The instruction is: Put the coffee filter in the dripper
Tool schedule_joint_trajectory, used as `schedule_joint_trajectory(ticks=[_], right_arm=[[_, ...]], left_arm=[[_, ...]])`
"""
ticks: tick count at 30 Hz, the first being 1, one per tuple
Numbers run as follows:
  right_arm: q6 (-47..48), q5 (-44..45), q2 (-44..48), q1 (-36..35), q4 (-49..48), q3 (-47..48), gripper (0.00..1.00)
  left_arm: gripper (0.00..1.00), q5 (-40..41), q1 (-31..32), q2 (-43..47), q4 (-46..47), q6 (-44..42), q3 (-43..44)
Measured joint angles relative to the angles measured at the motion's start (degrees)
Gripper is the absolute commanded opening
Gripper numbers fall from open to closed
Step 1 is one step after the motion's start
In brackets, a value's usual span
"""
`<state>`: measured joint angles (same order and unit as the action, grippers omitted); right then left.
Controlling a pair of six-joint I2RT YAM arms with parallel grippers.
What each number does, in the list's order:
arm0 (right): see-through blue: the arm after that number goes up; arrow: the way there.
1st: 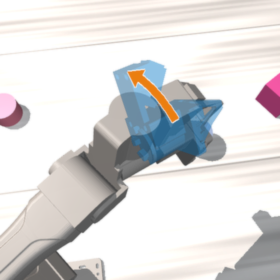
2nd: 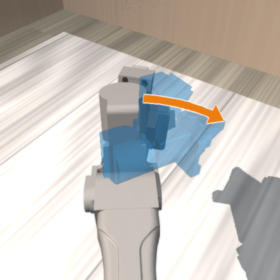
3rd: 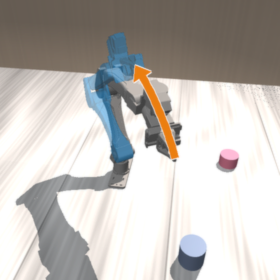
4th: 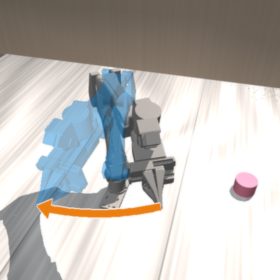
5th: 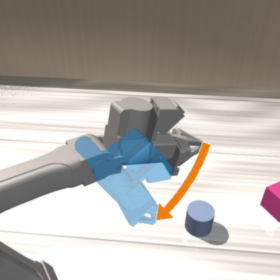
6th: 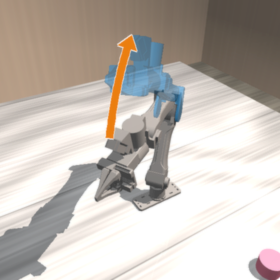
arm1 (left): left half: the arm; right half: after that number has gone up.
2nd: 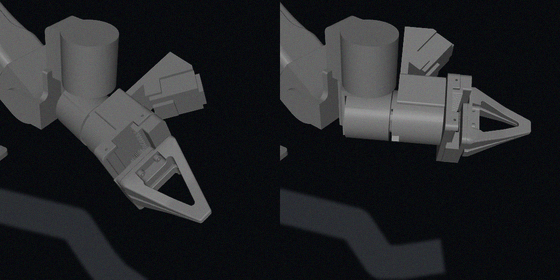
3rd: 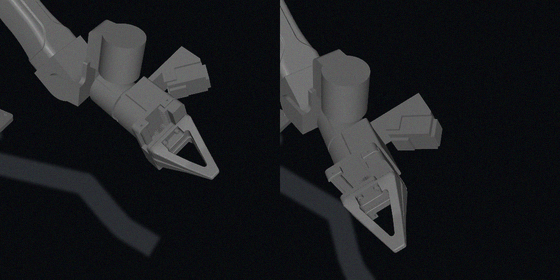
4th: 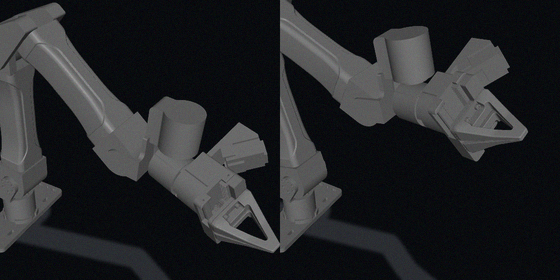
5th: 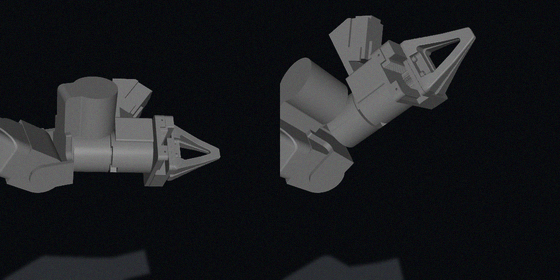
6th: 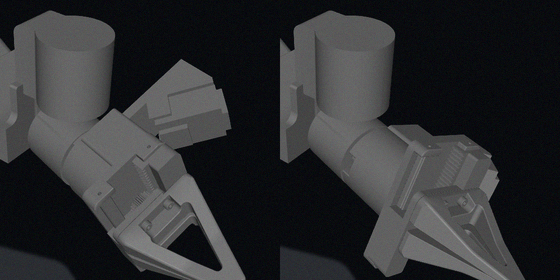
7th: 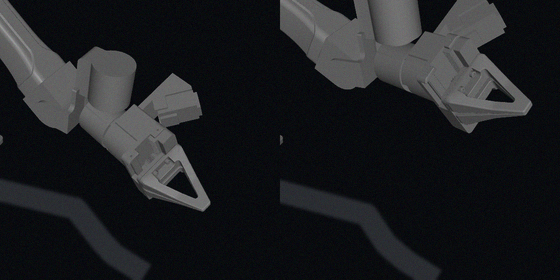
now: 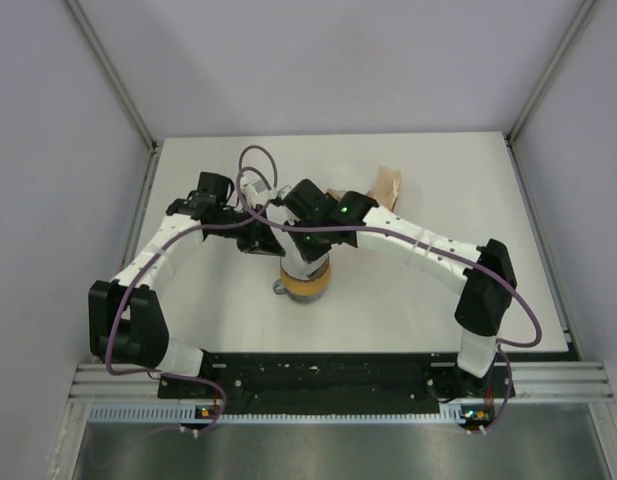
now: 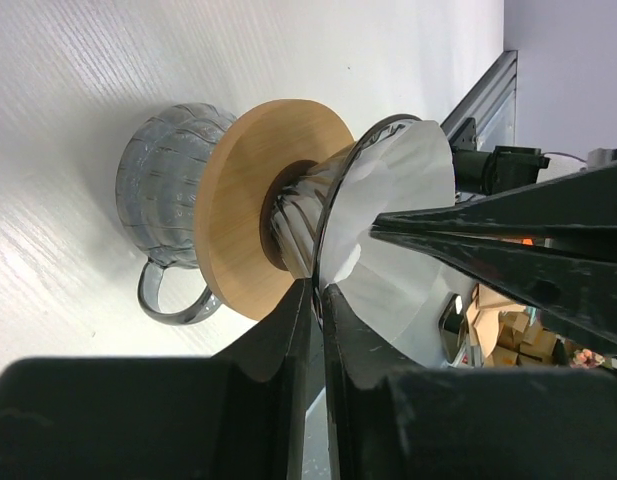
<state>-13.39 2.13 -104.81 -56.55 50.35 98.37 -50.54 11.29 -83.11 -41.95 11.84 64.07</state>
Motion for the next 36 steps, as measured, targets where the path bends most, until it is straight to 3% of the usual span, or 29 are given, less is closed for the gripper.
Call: schedule_joint_trajectory(ticks=[10,25,29,34,36], right_arm=[[1.3,0.7,7.3,-0.1,-1.0,0.0,0.00],[1.8,3.0,15.7,1.8,-4.6,-4.7,0.00],[1.6,3.0,18.2,3.6,-5.6,-7.3,0.15],[0.5,3.5,24.0,8.7,-8.3,-11.9,0.54],[-0.1,4.2,27.3,11.8,-9.6,-14.5,0.61]], left_arm=[[0.29,0.1,0.3,0.0,-0.3,-1.3,0.5],[0.71,0.2,0.5,0.0,-3.7,-3.5,3.4],[0.76,0.3,0.4,0.0,-5.4,-5.4,6.7],[0.79,1.6,0.0,0.0,-8.0,-7.6,11.0],[0.80,3.2,-0.8,0.0,-8.4,-7.9,12.3]])
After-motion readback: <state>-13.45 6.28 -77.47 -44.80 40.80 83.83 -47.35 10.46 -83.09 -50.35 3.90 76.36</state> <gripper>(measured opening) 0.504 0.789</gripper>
